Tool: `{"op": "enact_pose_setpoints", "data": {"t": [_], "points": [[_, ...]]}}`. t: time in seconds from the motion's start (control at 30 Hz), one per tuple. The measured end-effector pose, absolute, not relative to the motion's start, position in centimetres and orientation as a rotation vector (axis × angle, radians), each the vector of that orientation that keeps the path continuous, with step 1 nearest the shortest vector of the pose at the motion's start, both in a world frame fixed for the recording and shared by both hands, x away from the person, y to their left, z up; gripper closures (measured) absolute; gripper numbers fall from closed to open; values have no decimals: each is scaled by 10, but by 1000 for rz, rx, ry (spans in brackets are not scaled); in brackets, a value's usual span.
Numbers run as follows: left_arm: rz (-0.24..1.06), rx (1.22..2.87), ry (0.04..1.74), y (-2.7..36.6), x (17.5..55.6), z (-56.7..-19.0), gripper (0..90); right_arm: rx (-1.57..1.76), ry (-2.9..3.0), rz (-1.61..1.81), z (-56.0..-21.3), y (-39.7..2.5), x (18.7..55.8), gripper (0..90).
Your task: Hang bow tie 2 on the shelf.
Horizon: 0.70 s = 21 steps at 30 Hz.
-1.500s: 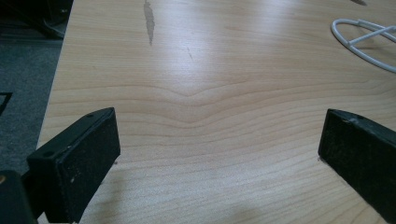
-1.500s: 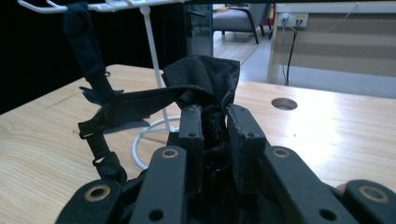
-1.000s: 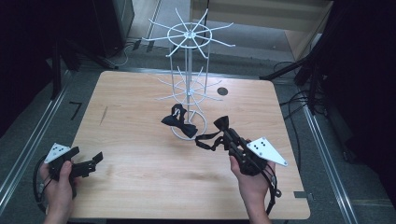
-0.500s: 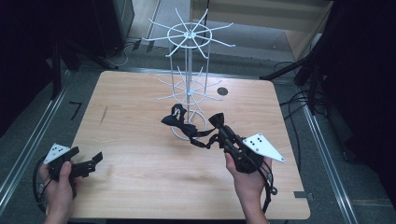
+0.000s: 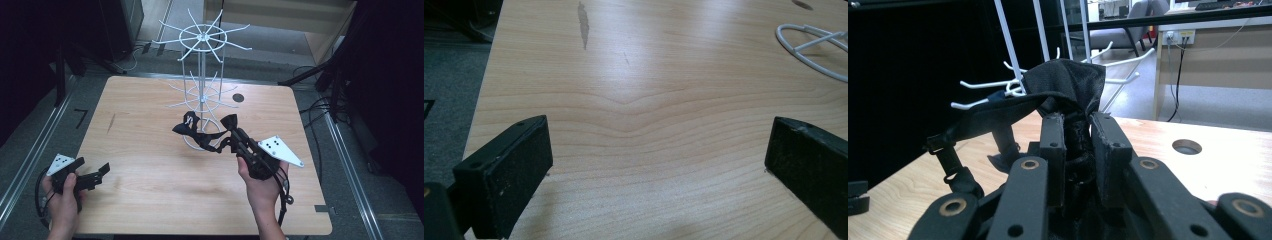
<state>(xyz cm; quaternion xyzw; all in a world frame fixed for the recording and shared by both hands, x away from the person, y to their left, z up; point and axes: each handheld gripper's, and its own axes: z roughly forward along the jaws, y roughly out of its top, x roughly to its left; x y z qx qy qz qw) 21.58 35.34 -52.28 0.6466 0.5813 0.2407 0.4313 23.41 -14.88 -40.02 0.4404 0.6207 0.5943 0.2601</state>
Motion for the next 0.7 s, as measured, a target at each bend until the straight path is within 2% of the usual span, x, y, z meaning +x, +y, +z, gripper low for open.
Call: {"op": "enact_pose_setpoints", "data": {"t": [0.7], "points": [[599,1609,1450,354,216,-523,0,1223,1667,1583,-390,-134,261,777]]}}
